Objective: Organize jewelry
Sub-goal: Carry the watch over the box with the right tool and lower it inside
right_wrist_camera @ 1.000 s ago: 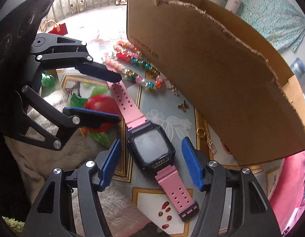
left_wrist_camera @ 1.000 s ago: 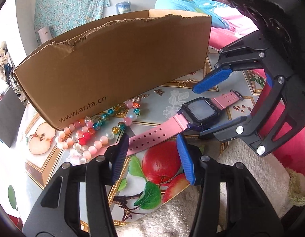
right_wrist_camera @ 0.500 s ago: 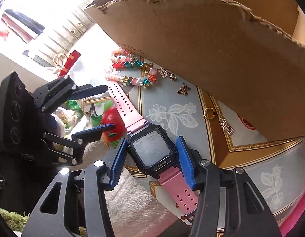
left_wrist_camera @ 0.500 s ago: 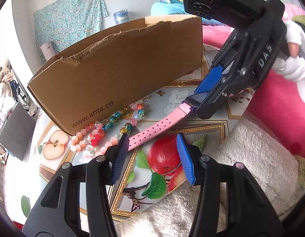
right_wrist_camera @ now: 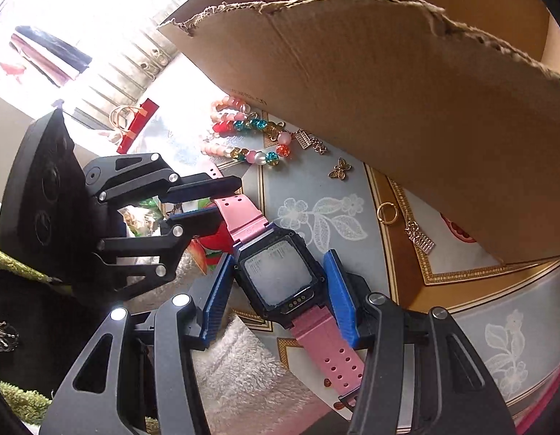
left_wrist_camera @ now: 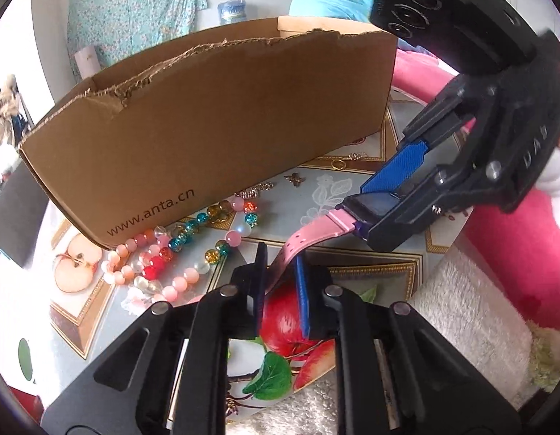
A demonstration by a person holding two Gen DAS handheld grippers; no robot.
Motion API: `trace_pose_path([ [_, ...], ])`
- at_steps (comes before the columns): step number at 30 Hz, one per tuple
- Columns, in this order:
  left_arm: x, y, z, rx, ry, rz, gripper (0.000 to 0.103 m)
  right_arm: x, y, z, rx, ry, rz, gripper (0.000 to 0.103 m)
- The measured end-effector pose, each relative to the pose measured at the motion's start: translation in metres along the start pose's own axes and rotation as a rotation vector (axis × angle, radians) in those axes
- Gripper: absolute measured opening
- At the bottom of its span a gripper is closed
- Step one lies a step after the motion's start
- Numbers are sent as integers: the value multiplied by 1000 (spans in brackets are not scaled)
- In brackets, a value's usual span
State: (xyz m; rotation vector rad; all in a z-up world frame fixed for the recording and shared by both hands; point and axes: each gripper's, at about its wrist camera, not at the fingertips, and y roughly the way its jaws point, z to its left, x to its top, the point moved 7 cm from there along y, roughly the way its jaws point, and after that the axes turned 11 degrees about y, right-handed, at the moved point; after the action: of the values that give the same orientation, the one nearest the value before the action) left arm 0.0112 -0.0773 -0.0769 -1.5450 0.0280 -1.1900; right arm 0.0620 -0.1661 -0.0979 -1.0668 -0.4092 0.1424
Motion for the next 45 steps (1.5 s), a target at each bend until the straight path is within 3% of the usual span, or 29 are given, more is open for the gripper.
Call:
trace_pose_path([
  [3,-1,-1,13,-78,-110,31,12,-10,-1,6,-56,-40,-35,50],
  [7,-2,1,29,-156,-232,69,10,-22,-5,4,-193,-120,-93,50],
  [12,3,0,36,-165,-270,96,9,-34,-8,-2,-337,-169,-173,49],
  [14,10,1,37,-154,-269,105,9,-36,-12,-6,-364,-148,-214,43],
  [18,18,6,35,-121,-266,109,9,-41,-20,-21,-459,-93,-302,16],
  [23,29,3,22,-53,-201,77,6,-47,-39,-21,-484,-35,-404,6],
  [29,52,-51,25,-38,-162,-33,3,-50,-84,11,-504,-46,-496,6],
  [35,101,-100,59,6,-136,-163,3,-2,-134,48,-465,-81,-595,6],
  [40,143,-89,107,18,-166,-165,3,66,-147,35,-378,-34,-534,6],
  [45,165,-35,149,-10,-198,-40,3,127,-122,-3,-284,66,-357,6],
])
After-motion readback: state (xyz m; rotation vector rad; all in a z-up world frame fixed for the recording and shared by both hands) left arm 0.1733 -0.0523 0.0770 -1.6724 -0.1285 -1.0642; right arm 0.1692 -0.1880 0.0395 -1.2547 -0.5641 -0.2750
